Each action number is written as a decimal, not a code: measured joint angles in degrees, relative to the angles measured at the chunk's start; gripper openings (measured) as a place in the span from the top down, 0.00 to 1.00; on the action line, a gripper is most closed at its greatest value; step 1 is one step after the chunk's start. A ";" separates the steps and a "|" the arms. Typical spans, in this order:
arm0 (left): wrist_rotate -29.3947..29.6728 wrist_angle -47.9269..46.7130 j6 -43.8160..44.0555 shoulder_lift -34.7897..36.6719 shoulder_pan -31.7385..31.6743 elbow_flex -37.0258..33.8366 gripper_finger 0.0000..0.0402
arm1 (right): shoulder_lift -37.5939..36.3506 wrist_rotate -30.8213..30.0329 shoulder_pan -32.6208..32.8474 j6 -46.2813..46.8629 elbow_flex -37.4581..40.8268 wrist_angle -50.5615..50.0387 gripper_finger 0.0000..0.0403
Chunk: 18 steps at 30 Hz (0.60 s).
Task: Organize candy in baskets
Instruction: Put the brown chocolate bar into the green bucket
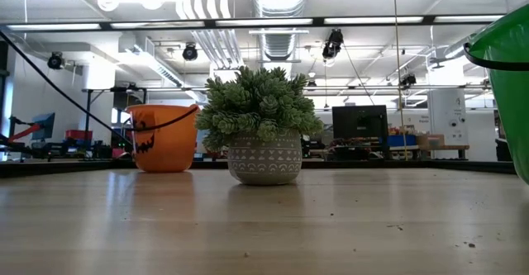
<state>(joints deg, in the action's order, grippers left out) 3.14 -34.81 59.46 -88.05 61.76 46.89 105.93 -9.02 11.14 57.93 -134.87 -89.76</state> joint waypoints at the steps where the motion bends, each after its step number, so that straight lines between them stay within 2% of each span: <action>1: 0.05 -0.18 -0.12 0.68 -0.03 0.00 0.99 | 0.00 -0.02 0.00 -0.07 0.00 -0.02 0.62; 6: 0.19 -0.79 -0.22 3.09 -0.05 0.04 1.00 | 0.00 -0.02 0.00 -0.57 0.00 0.00 0.62; 10: 1.26 -5.57 -0.26 5.62 -0.21 2.18 1.00 | 0.00 -0.15 0.21 -0.49 0.00 1.10 0.62; 18: 12.45 -19.97 -2.28 11.76 -1.29 10.31 1.00 | 0.00 0.00 1.42 -6.55 0.00 16.66 0.62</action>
<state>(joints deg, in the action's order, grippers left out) 15.59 -54.78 57.18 -76.29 60.47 57.20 105.93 -9.02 12.56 51.38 -134.87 -73.09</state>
